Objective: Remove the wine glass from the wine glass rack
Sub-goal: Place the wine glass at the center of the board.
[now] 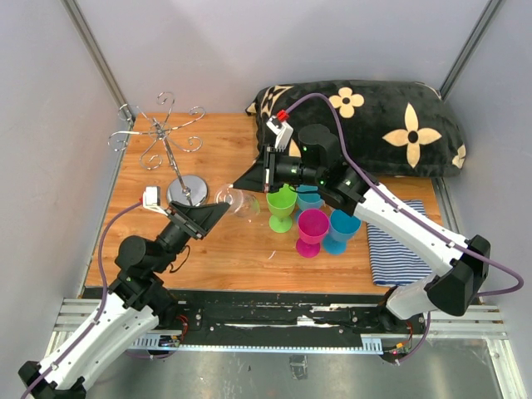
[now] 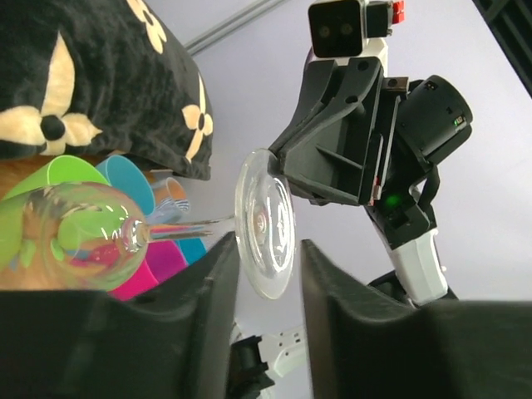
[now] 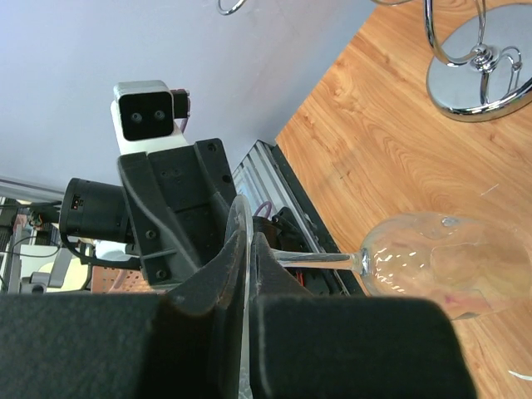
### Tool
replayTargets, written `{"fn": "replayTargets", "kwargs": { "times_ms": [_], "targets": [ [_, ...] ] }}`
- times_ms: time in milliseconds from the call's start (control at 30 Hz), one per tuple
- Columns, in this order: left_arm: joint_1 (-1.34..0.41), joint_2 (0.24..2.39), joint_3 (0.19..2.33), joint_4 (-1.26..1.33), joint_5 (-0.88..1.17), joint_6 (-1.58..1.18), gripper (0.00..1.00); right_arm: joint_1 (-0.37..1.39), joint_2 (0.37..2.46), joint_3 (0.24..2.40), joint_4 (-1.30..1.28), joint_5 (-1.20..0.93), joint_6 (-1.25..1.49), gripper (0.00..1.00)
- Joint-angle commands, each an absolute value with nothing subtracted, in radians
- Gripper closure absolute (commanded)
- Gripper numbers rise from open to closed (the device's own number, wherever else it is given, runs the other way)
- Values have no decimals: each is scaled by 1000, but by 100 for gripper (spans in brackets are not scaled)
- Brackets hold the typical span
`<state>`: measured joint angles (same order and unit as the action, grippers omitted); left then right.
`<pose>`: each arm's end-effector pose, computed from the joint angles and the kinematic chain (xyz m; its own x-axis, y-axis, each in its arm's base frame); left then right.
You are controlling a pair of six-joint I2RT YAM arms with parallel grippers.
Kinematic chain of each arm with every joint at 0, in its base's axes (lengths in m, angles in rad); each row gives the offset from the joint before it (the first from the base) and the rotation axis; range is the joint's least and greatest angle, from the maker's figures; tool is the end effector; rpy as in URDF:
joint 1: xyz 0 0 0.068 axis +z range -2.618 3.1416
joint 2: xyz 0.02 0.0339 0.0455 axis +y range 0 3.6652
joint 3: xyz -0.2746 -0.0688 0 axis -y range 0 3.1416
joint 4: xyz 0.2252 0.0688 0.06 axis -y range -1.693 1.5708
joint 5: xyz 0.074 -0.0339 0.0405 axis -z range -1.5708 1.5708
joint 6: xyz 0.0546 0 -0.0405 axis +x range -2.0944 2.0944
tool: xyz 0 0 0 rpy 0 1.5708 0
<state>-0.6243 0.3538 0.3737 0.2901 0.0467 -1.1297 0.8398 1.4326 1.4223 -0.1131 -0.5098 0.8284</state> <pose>0.0868 -0.0657 0.3123 -0.4550 -0.7855 -0.4195 0.4885 0.1737 -0.8551 0.1996 0.2625 0.4282 -0.7726 0.1017 -0.6267 -0.5974 0.2177 0.7719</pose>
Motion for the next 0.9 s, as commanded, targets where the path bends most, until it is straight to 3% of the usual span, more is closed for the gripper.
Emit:
{"fn": "replayTargets", "kwargs": {
  "times_ms": [0, 100, 167, 267, 433, 533, 600, 700, 733, 833, 867],
  "targets": [
    [-627, 346, 356, 299, 78, -1129, 73, 870, 1431, 1409, -58, -545, 809, 99],
    [-626, 341, 357, 290, 76, -1125, 91, 870, 1430, 1402, -54, -568, 799, 99],
    [-626, 336, 356, 275, 75, -1120, 98, 872, 1432, 1402, -53, -596, 790, 99],
    [-626, 327, 352, 265, 76, -1112, 100, 872, 1436, 1403, -56, -648, 771, 95],
    [-626, 289, 352, 226, 67, -1089, 99, 872, 1445, 1416, -124, -699, 702, 68],
    [-626, 270, 352, 204, 50, -1083, 100, 872, 1453, 1443, -192, -709, 642, 66],
    [-626, 264, 352, 200, 47, -1074, 99, 874, 1456, 1458, -228, -708, 616, 72],
    [-626, 265, 354, 199, 49, -1066, 100, 879, 1463, 1486, -279, -707, 576, 72],
    [-626, 269, 355, 201, 54, -1062, 99, 880, 1467, 1494, -292, -706, 571, 75],
    [-626, 276, 358, 202, 75, -1048, 99, 887, 1467, 1492, -286, -701, 561, 97],
    [-626, 278, 359, 199, 91, -1041, 93, 889, 1463, 1487, -277, -687, 560, 99]
  ]
}}
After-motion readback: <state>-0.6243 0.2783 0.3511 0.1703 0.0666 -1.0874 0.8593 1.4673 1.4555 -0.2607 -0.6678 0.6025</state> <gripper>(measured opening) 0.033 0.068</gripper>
